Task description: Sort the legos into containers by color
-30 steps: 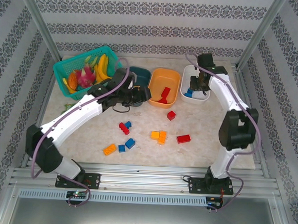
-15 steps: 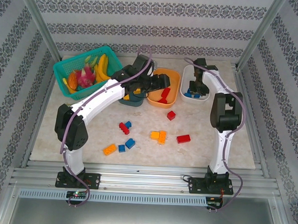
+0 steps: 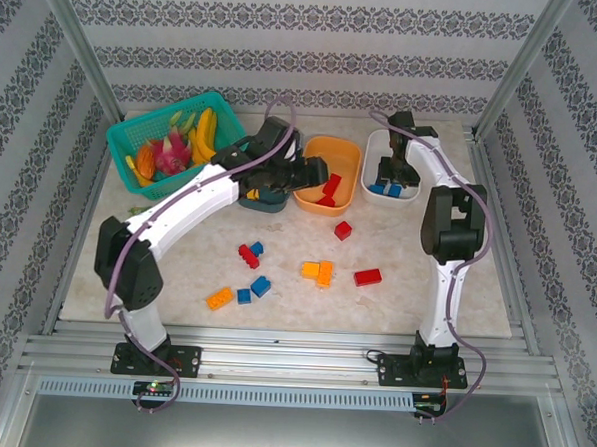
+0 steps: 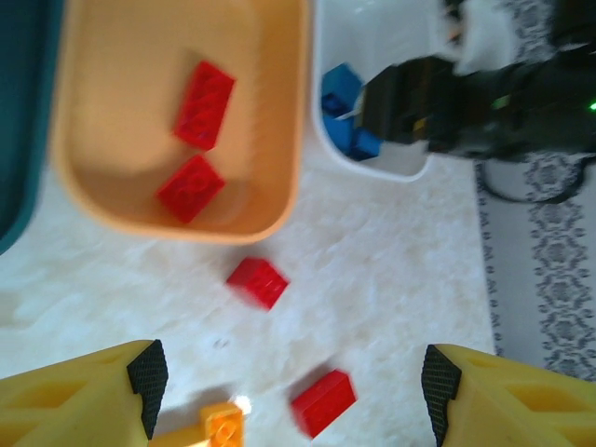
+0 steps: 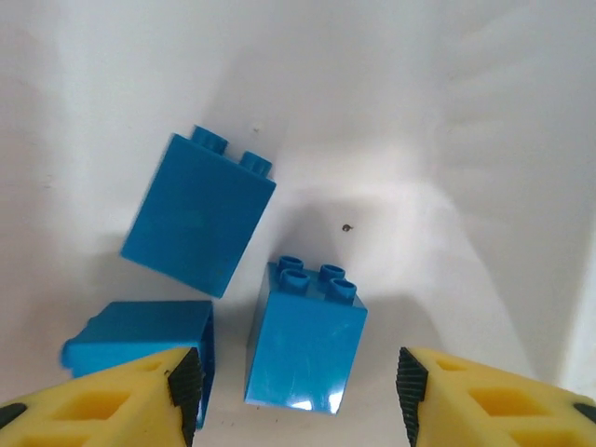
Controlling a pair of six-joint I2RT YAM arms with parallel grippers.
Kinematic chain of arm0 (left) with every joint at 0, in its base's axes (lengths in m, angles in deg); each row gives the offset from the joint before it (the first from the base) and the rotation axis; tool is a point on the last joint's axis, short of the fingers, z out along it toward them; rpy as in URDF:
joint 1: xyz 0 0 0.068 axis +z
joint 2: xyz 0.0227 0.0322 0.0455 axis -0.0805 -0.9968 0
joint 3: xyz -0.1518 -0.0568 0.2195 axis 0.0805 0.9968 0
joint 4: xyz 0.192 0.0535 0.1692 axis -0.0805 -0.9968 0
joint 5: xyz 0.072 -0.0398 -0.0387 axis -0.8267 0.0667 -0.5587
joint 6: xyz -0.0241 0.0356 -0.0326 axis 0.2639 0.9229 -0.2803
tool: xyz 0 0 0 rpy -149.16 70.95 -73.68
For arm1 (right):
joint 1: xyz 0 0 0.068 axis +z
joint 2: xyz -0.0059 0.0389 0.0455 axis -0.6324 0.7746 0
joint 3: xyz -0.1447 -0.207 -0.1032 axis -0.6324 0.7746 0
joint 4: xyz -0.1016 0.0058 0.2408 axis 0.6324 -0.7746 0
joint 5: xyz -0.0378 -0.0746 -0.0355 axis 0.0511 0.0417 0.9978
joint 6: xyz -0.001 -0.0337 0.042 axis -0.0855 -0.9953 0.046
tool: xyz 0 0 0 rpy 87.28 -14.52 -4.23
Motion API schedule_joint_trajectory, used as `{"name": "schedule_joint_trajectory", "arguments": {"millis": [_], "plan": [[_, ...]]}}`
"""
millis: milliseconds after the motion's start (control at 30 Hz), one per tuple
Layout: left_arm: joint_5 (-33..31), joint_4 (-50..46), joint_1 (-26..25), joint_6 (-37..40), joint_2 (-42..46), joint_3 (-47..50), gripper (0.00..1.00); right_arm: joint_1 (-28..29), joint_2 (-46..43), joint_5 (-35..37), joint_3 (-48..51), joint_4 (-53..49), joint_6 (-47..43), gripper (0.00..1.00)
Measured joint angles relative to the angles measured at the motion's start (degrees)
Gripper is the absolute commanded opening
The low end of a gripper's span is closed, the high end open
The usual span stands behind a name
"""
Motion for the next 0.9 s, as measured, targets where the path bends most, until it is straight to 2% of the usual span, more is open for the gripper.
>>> {"name": "schedule_joint_trajectory", "arguments": {"millis": [167,333,467,633,767,833,867,900], "plan": [[-5.97,-6.62,0.02,-3.19,12.76,11.93,0.76,4.50,-12.13,-0.35,6.34,4.76,-0.55,0.62],[-10.23,-13.88,0.02,-11.26,25.57,25.44,0.78,16.26,-31.19,-4.46,21.07,14.47,-1.46,0.65],[-10.82,-18.93,0.02,-16.48,32.28,34.18,0.78,26.16,-40.76,-9.73,33.05,20.41,-1.57,0.66],[-9.94,-23.08,-0.26,-15.82,32.74,38.53,0.76,34.62,-45.72,-14.99,46.31,23.34,-0.44,0.66],[-10.03,-24.33,-3.50,-14.08,30.75,42.05,0.79,36.61,-47.84,-16.50,51.17,23.61,1.42,0.66],[-9.94,-24.74,-4.94,-14.67,31.23,44.46,0.81,36.87,-49.00,-16.65,51.71,23.69,1.97,0.67],[-9.94,-24.52,-5.20,-15.63,31.98,45.72,0.84,36.87,-49.40,-16.65,51.71,23.96,2.23,0.67],[-9.73,-24.15,-5.25,-17.22,33.24,47.32,0.91,36.87,-49.88,-16.65,51.71,24.37,2.54,0.67]]}}
